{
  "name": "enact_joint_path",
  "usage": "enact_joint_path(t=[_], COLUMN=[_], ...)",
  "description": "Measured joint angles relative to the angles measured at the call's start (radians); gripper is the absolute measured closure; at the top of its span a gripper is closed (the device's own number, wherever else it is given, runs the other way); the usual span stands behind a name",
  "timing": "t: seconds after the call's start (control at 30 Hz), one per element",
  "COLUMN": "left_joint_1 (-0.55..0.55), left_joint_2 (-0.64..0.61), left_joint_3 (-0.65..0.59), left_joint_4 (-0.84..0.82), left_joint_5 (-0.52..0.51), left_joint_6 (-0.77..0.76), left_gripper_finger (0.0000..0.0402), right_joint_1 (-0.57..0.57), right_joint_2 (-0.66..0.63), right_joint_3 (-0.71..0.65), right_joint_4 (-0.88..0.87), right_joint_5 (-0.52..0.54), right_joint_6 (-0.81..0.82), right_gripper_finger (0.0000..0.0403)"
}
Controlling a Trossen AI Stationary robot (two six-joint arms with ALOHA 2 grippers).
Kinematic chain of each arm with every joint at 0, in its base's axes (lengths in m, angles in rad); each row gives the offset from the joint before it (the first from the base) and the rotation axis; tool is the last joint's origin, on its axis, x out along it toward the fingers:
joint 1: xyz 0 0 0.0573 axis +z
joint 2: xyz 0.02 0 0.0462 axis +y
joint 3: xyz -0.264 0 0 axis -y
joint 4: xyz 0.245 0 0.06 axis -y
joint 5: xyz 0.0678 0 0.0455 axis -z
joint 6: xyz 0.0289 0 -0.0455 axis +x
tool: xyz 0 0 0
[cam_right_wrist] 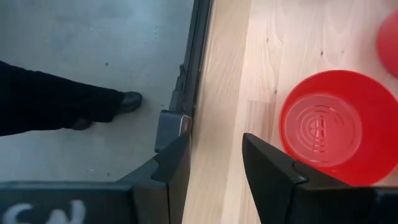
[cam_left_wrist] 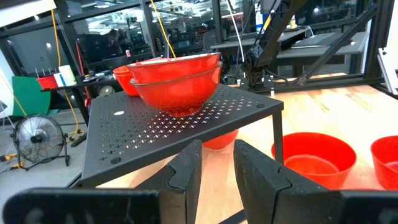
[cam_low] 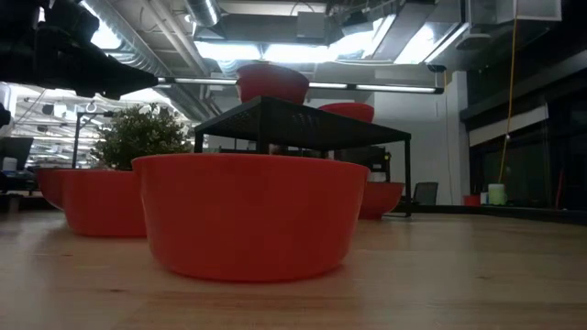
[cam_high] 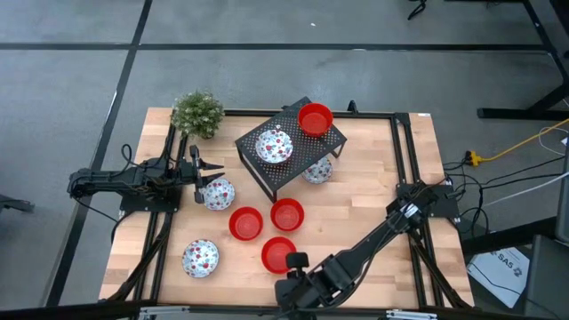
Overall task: Pick & Place Mini bowls
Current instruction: Stack the red bowl on the red bowl on the shelf
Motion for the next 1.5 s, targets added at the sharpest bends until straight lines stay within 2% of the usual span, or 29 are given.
enact_joint_path(t=[0.27,0.97,1.17,1.3,1.5], left_joint_1=[0.000,0.000,0.000,0.000,0.000], left_joint_2=[0.000,0.000,0.000,0.000,0.000], left_joint_3=[0.000,0.000,0.000,0.000,0.000], left_joint_4=[0.000,0.000,0.000,0.000,0.000], left_joint_5=[0.000,0.000,0.000,0.000,0.000], left_joint_6=[0.000,0.000,0.000,0.000,0.000], left_gripper_finger=[0.0313,0.0313,0.0313,0.0313,0.0313], right_joint_1=[-0.008,-0.007,-0.007,-0.007,-0.009], right_joint_2=[0.000,0.000,0.000,0.000,0.002], right_joint_3=[0.000,0.000,0.000,-0.036,-0.162], right_joint_4=[0.000,-0.001,0.000,0.033,0.111], right_joint_5=[0.059,0.062,0.105,0.106,0.127], right_joint_6=[-0.026,-0.053,-0.052,-0.052,-0.052], right_gripper_finger=[0.0257,0.0257,0.0257,0.0257,0.0257])
